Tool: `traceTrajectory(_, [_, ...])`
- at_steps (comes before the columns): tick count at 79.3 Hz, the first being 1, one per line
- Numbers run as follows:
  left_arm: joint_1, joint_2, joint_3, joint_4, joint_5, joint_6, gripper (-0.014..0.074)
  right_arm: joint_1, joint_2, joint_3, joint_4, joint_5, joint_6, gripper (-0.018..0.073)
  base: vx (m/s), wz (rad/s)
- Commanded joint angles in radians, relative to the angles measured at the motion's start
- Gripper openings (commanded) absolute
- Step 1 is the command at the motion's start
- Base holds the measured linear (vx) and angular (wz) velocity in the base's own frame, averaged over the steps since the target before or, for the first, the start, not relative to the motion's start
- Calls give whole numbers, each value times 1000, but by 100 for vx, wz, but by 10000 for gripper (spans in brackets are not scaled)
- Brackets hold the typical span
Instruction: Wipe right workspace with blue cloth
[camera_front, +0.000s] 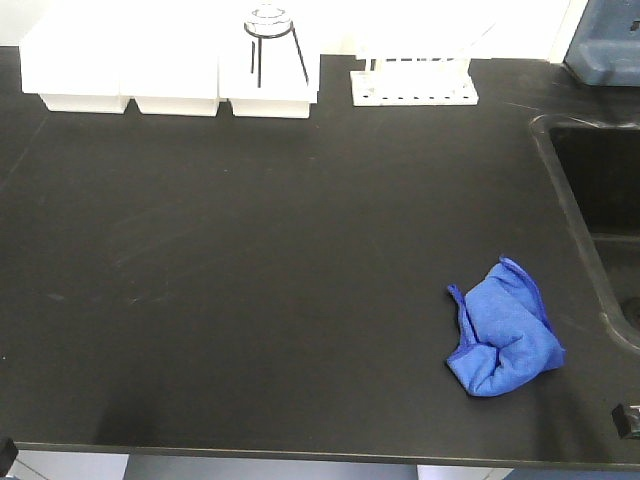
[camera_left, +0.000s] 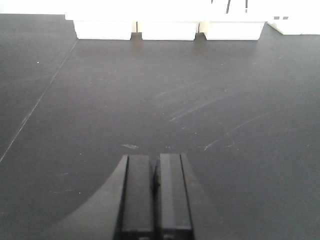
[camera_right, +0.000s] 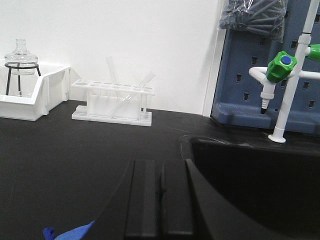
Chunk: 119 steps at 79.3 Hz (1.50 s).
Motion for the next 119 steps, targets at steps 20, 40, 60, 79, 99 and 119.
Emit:
traceTrajectory(20, [-7, -10, -25, -1, -85, -1, -6, -2, -1, 1, -4, -88, 28, -8, 0, 0])
traceTrajectory(40, [-7, -10, -25, -1, -85, -1, -6, -2, -1, 1, -4, -88, 52, -8, 0, 0])
traceTrajectory(60, [-7, -10, -25, -1, -85, -1, -6, -2, -1, -1, -4, -220, 51, -8, 0, 0])
traceTrajectory(79, [-7, -10, -25, -1, -85, -1, -6, -2, 14, -183, -4, -164, 126, -8, 0, 0])
traceTrajectory(99, [-7, -10, -25, -1, -85, -1, -6, -2, 405, -564, -3, 341, 126, -8, 0, 0])
traceTrajectory(119, [-7, -10, -25, -1, -85, -1, -6, 20, 675, -712, 73, 492, 126, -6, 0, 0])
